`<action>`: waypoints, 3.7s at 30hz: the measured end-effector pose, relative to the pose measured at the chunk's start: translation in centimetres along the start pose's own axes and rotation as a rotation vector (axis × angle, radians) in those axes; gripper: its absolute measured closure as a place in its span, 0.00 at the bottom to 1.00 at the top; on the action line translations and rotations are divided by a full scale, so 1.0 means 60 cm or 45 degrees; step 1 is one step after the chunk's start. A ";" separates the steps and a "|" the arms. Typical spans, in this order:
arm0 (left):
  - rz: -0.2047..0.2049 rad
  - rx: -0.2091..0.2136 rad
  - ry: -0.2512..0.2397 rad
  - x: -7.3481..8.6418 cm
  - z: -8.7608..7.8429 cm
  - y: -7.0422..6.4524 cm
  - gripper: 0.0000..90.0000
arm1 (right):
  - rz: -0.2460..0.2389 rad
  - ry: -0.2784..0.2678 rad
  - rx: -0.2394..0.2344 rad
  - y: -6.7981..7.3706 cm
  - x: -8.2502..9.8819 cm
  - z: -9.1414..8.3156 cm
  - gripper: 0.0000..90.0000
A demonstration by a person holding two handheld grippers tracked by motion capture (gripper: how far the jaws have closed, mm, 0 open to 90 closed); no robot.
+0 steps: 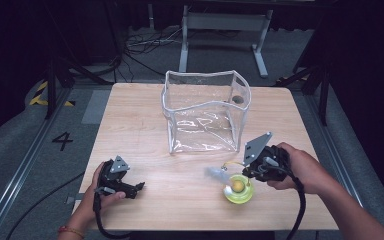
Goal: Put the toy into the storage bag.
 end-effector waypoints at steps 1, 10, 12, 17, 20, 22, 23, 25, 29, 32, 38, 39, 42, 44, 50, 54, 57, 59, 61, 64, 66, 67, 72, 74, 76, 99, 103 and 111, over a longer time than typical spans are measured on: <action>0.000 0.000 0.000 0.000 0.000 0.000 0.01 | 0.011 -0.002 0.013 -0.006 0.003 -0.004 0.98; 0.001 0.000 0.000 0.000 0.000 0.000 0.00 | 0.060 0.009 0.090 -0.055 0.029 -0.035 0.98; 0.000 0.000 0.000 0.000 0.000 0.000 0.01 | 0.092 0.000 0.106 -0.071 0.031 -0.045 0.98; -0.002 0.001 0.002 0.000 0.000 0.000 0.01 | 0.125 0.036 0.142 -0.103 0.038 -0.058 0.98; 0.003 0.006 0.004 0.000 0.000 0.000 0.00 | 0.159 0.036 0.175 -0.124 0.042 -0.061 0.98; 0.002 0.003 0.001 0.000 0.000 0.000 0.00 | 0.173 0.027 0.179 -0.131 0.044 -0.062 0.98; 0.003 0.002 0.001 0.000 0.000 0.000 0.00 | 0.180 0.027 0.194 -0.136 0.045 -0.063 0.98; 0.003 0.001 0.000 0.000 0.000 0.000 0.01 | 0.205 0.026 0.217 -0.149 0.049 -0.069 0.98; 0.002 0.001 0.000 0.000 0.000 0.000 0.01 | 0.249 0.016 0.268 -0.167 0.056 -0.084 0.98; 0.002 0.001 0.000 0.000 0.000 0.000 0.01 | 0.270 0.023 0.279 -0.180 0.061 -0.095 0.98; 0.002 0.001 0.000 0.000 0.000 0.000 0.01 | 0.315 -0.002 0.346 -0.214 0.060 -0.123 0.98; 0.002 0.001 0.000 0.000 0.000 0.000 0.01 | 0.318 -0.005 0.344 -0.217 0.059 -0.127 0.98; 0.003 0.001 0.000 0.000 0.000 0.000 0.01 | 0.330 -0.009 0.358 -0.229 0.053 -0.140 0.98; 0.002 0.000 -0.001 0.000 0.000 0.000 0.01 | 0.327 -0.007 0.367 -0.232 0.051 -0.145 0.98; -0.002 0.001 0.001 0.000 0.000 0.000 0.01 | 0.331 -0.031 0.402 -0.253 0.029 -0.182 0.98; 0.009 -0.004 0.000 0.000 0.000 0.001 0.01 | 0.308 -0.018 0.432 -0.265 0.012 -0.203 0.98; 0.002 0.000 0.000 0.000 0.000 0.000 0.01 | 0.302 -0.024 0.447 -0.273 -0.005 -0.217 0.98; -0.001 0.001 0.001 0.000 0.000 0.000 0.01 | 0.297 -0.029 0.455 -0.279 -0.017 -0.223 0.98; 0.002 0.002 0.002 0.000 0.000 0.000 0.01 | 0.296 -0.031 0.464 -0.283 -0.023 -0.225 0.98; 0.002 0.004 0.002 0.000 0.000 0.000 0.01 | 0.284 -0.055 0.469 -0.292 -0.045 -0.233 0.98; 0.003 0.007 0.004 0.000 0.000 0.000 0.01 | 0.288 -0.091 0.470 -0.296 -0.061 -0.242 0.98; 0.003 0.003 -0.001 0.000 0.000 0.000 0.01 | 0.282 -0.104 0.469 -0.297 -0.067 -0.244 0.98; 0.003 0.008 0.005 0.000 -0.001 0.000 0.01 | 0.254 -0.112 0.461 -0.306 -0.089 -0.248 0.98; 0.003 0.007 0.005 0.000 -0.001 0.000 0.01 | 0.252 -0.092 0.465 -0.311 -0.096 -0.248 0.98; 0.003 0.010 0.007 0.000 -0.001 0.000 0.01 | 0.229 -0.088 0.459 -0.313 -0.108 -0.248 0.98; 0.005 0.012 0.008 0.000 -0.001 0.000 0.01 | 0.159 -0.149 0.451 -0.350 -0.223 -0.200 0.98; -0.002 0.010 0.009 0.000 -0.002 -0.001 0.01 | 0.151 -0.147 0.443 -0.356 -0.233 -0.179 0.98; -0.009 0.016 0.010 0.001 -0.002 -0.002 0.01 | 0.158 -0.148 0.411 -0.368 -0.245 -0.143 0.98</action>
Point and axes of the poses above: each handheld gripper's, and its own axes: z roughly forward along the jaws, x roughly out of its underside, y roughly to its left, the point moved 6 cm from there along z, roughly forward along the jaws, and after that the axes turned 11 degrees about -y, right-handed, at the moved point
